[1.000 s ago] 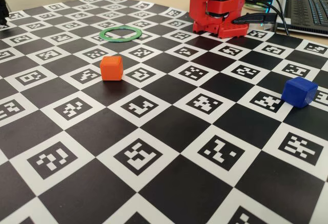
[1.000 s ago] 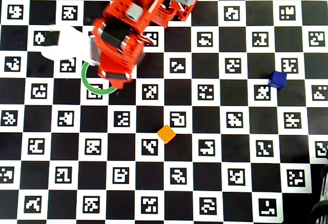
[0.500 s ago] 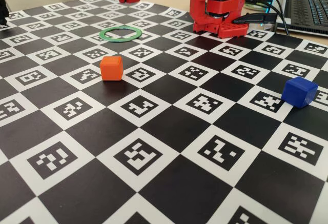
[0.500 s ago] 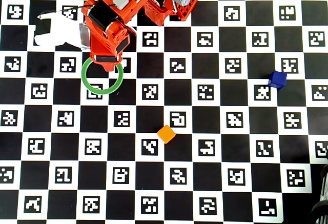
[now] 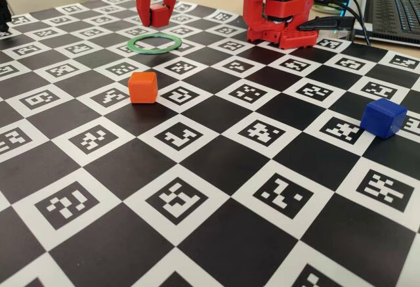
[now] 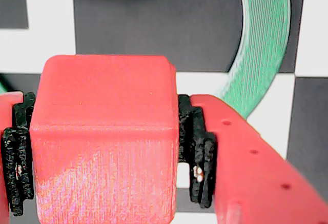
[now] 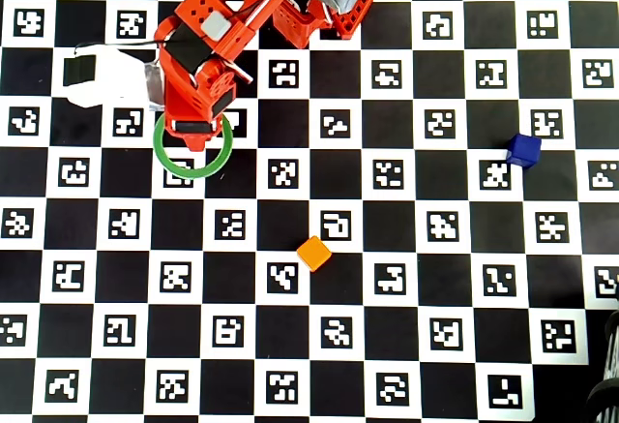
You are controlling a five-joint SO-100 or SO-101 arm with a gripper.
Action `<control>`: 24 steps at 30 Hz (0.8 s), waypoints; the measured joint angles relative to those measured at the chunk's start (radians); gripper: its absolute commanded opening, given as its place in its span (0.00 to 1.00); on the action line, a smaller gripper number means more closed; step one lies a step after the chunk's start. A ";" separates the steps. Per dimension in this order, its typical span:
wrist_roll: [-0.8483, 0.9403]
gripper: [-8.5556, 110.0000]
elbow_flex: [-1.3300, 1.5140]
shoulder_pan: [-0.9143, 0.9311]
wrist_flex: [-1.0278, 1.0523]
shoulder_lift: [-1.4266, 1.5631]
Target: Grab the red cube then put it in the green circle then put the blue cube on top and finally the orange cube on top
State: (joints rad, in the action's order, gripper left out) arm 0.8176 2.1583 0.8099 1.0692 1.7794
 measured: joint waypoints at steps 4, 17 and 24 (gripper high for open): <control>0.000 0.11 0.000 0.000 -0.034 -0.044; 0.000 0.11 0.005 0.003 -0.103 -0.129; 0.002 0.11 0.006 0.009 -0.112 -0.153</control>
State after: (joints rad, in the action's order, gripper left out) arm 0.8191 2.1644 0.8191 0.9572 1.6260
